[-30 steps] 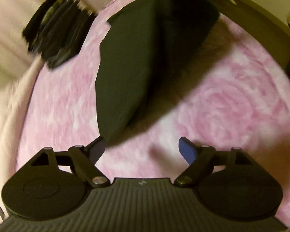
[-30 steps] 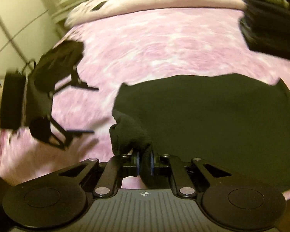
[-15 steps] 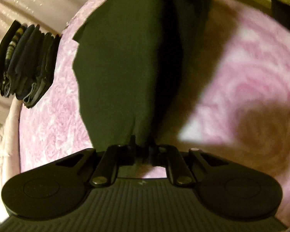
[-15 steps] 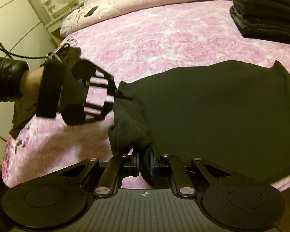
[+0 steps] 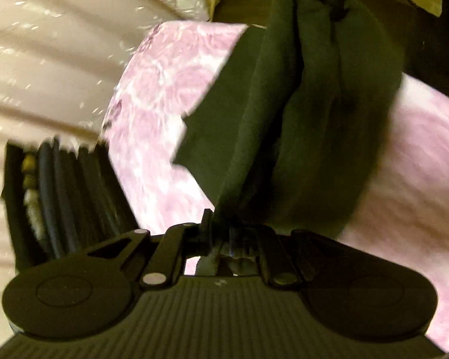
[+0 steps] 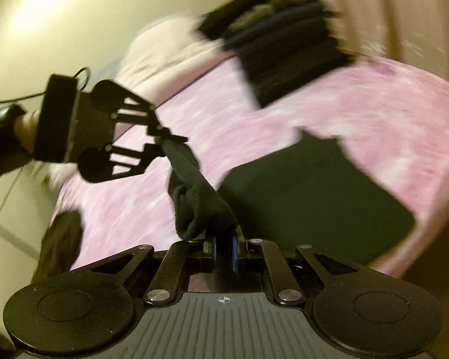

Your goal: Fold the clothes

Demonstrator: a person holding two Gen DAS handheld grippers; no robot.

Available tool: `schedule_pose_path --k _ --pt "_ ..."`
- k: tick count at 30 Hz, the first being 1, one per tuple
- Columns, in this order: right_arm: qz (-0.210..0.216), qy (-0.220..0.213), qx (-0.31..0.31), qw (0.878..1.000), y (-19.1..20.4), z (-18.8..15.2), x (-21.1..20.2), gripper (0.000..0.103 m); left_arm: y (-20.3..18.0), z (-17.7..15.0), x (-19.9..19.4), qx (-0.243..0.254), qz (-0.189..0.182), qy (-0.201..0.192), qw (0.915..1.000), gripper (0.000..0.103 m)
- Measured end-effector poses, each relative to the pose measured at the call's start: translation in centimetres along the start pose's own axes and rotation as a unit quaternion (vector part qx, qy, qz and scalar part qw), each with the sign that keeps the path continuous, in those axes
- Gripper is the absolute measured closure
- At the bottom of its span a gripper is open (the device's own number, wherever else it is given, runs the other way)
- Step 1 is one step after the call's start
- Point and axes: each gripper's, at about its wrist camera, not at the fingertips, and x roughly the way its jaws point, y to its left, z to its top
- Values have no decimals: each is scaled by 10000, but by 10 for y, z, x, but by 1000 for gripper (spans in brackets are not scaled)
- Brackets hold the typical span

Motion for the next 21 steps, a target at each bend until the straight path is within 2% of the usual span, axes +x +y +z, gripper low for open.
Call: schedule_pose_path --k 3,5,7,9,12,13,14,15,16,21 --pt "-74 -241 571 9981 -45 22 -10 95 38 39 59 160 -296 -25 9994 94" --pt "-141 -215 1062 9940 -88 23 3 95 62 63 99 252 -495 -34 9984 91" --pt "-254 -137 1588 9869 -125 19 16 95 70 76 141 130 -688 41 9975 80" --pt "-372 -42 2100 9770 -157 13 28 95 83 79 172 -397 -964 33 9945 80" --pt "-388 -48 2342 9714 -171 11 24 94 103 67 176 -1389 -1079 -19 9844 66" --pt "-414 -79 2370 9706 -171 11 22 81 108 60 171 -1659 -1060 -37 9804 63" --pt "-487 -150 2355 9705 -167 11 19 47 112 50 164 -1930 -1021 5 9759 62" --pt "-559 -222 2340 9704 -162 12 15 32 112 39 156 -2167 -964 92 9714 62" --pt "-599 -287 2311 9707 -157 13 13 27 113 29 151 -2395 -925 201 9663 62" --pt "-642 -454 2086 9748 -141 21 22 28 100 -11 130 -3430 -915 530 9334 62"
